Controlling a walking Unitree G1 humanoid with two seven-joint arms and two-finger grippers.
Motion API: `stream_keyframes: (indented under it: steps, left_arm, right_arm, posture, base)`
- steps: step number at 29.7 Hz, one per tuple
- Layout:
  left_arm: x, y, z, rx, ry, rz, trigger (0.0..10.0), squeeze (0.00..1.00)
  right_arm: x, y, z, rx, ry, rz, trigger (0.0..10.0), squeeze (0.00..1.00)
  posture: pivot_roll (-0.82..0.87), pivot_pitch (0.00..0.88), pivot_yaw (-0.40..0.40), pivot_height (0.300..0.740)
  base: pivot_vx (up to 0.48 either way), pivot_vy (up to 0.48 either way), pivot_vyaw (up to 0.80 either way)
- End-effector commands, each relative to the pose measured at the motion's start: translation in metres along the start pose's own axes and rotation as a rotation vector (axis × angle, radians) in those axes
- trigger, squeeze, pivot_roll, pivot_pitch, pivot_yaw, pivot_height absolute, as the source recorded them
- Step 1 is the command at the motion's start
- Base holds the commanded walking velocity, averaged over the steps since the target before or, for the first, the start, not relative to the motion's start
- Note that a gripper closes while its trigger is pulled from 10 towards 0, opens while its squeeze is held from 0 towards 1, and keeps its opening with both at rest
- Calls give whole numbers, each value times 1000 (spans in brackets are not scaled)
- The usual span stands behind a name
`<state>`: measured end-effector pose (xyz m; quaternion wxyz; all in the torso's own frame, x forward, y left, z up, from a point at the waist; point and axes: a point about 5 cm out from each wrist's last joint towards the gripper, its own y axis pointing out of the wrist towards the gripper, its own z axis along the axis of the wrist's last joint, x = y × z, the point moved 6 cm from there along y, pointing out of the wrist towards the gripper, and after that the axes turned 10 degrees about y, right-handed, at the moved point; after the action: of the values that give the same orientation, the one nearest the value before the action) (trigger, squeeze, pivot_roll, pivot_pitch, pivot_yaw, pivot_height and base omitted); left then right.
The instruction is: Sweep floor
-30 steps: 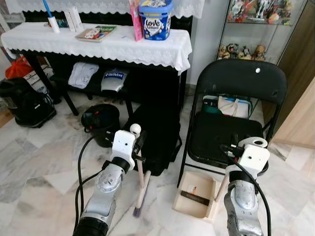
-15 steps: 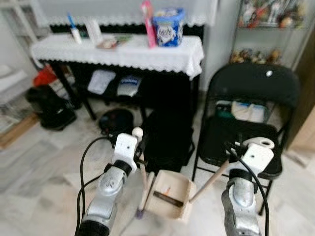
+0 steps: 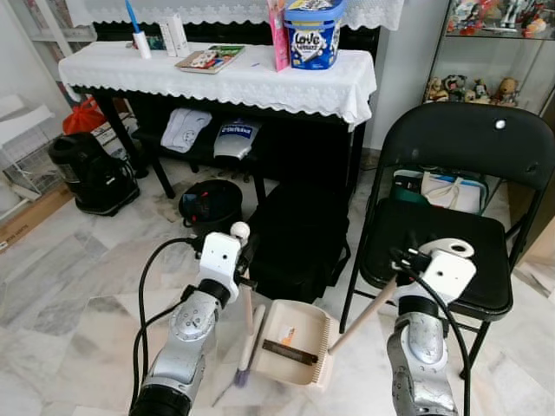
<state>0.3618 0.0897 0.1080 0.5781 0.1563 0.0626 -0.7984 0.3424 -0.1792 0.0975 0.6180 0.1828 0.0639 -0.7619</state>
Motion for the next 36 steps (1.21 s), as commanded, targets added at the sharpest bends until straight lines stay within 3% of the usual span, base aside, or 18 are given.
stream_keyframes:
  steps: [1, 9, 19, 23, 27, 32, 36]
  left_arm:
    - [-10, 5, 8, 23, 42, 21, 10000, 0]
    - [-13, 6, 0, -22, 76, 39, 10000, 0]
    - [-40, 1, -9, -63, 109, 185, 10000, 0]
    - [-49, -5, 0, -4, 115, 252, 10000, 0]
    - [-59, -7, -2, -16, 81, 317, 10000, 0]
    - [-55, -7, -6, -16, 49, 300, 10000, 0]
    - [-42, -3, -4, 0, 6, 246, 10000, 0]
  right_arm:
    - [-32, 3, 6, 8, 134, 94, 10000, 0]
    - [-40, 5, 4, -4, 122, 132, 10000, 0]
    - [-37, 5, 3, -12, 107, 148, 10000, 0]
    - [-25, 5, 10, 18, 75, 107, 10000, 0]
    - [-17, 6, 12, 22, 41, 92, 10000, 0]
    - [-17, 8, 17, 35, 13, 100, 10000, 0]
    - [-10, 9, 23, 56, -16, 77, 10000, 0]
  posture:
    - [-72, 0, 88, 740]
    - [-68, 0, 81, 740]
    - [-87, 0, 82, 740]
    - [-96, 0, 73, 740]
    - [-96, 0, 60, 740]
    - [-125, 0, 66, 740]
    - [-141, 0, 65, 740]
  base:
    - [0, 0, 0]
    - [0, 0, 0]
    - [0, 0, 0]
    - [0, 0, 0]
    - [0, 0, 0]
    - [0, 0, 0]
    - [0, 0, 313]
